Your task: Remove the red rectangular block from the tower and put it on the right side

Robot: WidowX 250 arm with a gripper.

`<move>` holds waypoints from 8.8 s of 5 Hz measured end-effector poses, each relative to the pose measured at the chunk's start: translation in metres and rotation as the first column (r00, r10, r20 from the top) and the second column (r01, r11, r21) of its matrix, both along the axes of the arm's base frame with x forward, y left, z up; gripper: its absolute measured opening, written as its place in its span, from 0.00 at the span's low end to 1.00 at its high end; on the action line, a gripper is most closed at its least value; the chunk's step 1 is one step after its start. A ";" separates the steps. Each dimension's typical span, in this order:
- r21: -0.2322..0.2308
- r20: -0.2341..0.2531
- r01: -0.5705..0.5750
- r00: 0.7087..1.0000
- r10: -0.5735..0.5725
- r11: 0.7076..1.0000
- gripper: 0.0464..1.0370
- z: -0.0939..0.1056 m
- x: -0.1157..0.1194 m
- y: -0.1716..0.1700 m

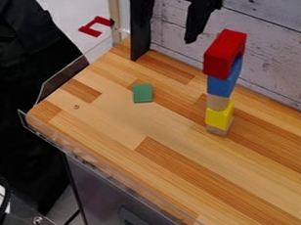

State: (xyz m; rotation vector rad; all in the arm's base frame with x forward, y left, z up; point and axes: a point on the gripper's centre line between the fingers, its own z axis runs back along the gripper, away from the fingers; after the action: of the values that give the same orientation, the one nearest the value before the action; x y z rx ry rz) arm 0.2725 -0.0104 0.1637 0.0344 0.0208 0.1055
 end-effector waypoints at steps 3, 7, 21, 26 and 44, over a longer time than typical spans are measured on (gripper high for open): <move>0.017 -0.069 -0.003 0.998 0.004 1.000 0.96 -0.016 0.004 -0.010; 0.007 -0.059 0.052 0.997 -0.051 0.999 0.96 -0.012 0.056 -0.027; -0.071 -0.099 -0.036 0.995 0.029 0.997 0.54 -0.025 0.050 -0.038; -0.054 -0.080 0.009 0.997 -0.013 0.998 0.54 -0.012 -0.008 -0.053; 0.006 -0.284 0.072 0.957 -0.067 0.997 0.90 -0.157 -0.008 -0.126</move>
State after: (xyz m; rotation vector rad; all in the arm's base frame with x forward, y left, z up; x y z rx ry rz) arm 0.2648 -0.1365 0.0064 0.0663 0.3054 0.0293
